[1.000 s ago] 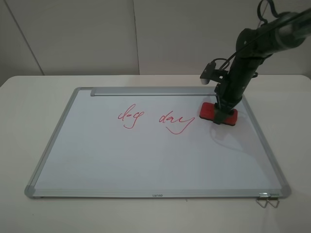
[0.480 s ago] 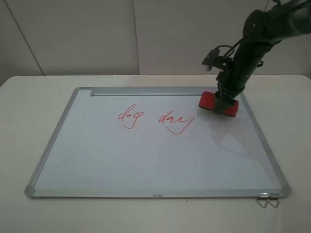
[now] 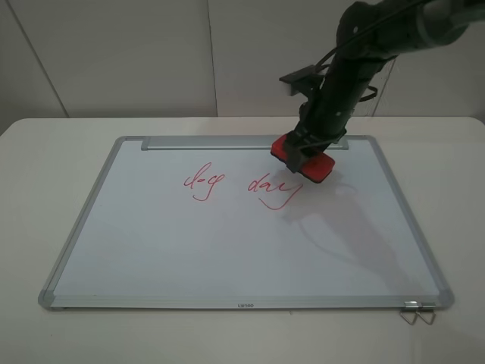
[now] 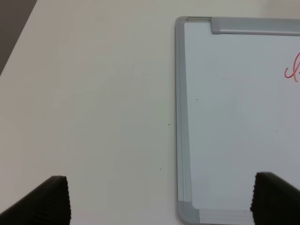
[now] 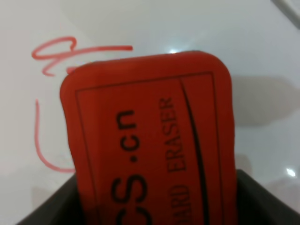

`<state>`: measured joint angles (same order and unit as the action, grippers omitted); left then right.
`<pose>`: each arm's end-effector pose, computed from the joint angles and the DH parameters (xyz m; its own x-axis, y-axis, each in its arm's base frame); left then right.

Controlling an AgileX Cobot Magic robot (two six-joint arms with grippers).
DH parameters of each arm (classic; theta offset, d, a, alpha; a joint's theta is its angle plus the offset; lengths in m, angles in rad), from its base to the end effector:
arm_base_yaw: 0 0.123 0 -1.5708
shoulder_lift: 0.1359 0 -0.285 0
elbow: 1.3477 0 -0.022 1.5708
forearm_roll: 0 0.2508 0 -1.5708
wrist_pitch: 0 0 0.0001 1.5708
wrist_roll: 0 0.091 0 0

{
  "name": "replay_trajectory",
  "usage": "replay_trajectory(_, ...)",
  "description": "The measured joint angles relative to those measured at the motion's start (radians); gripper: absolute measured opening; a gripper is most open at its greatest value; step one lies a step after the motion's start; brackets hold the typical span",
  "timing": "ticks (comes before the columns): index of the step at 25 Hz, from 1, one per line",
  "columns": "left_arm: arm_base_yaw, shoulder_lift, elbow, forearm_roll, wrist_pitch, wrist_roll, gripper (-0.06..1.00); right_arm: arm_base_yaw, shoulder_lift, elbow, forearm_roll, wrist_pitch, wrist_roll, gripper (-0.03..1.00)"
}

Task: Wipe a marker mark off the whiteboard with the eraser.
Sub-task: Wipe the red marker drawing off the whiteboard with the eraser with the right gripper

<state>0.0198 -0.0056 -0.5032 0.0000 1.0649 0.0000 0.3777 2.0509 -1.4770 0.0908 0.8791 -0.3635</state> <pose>-0.0062 -0.0001 0.2778 -0.4518 -0.0090 -0.8921 -0.0198 0.9998 0.0000 0.3836 0.1590 0.1689 -0.7529 -0.6215 -0.2166 -0.6372 0.7707 0.0034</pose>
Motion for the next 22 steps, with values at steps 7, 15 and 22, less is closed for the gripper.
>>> replay_trajectory(7, 0.000, 0.000, 0.000, 0.000, 0.000, 0.000, 0.77, 0.178, 0.052, -0.169, -0.075, 0.039, 0.289, 0.52)
replay_trajectory(15, 0.000, 0.000, 0.000, 0.000, 0.000, 0.000, 0.77, 0.303, 0.245, -0.458, -0.096, 0.120, 0.399, 0.52)
replay_trajectory(22, 0.000, 0.000, 0.000, 0.000, 0.000, 0.000, 0.77, 0.368, 0.402, -0.671, -0.126, 0.238, 0.336, 0.52)
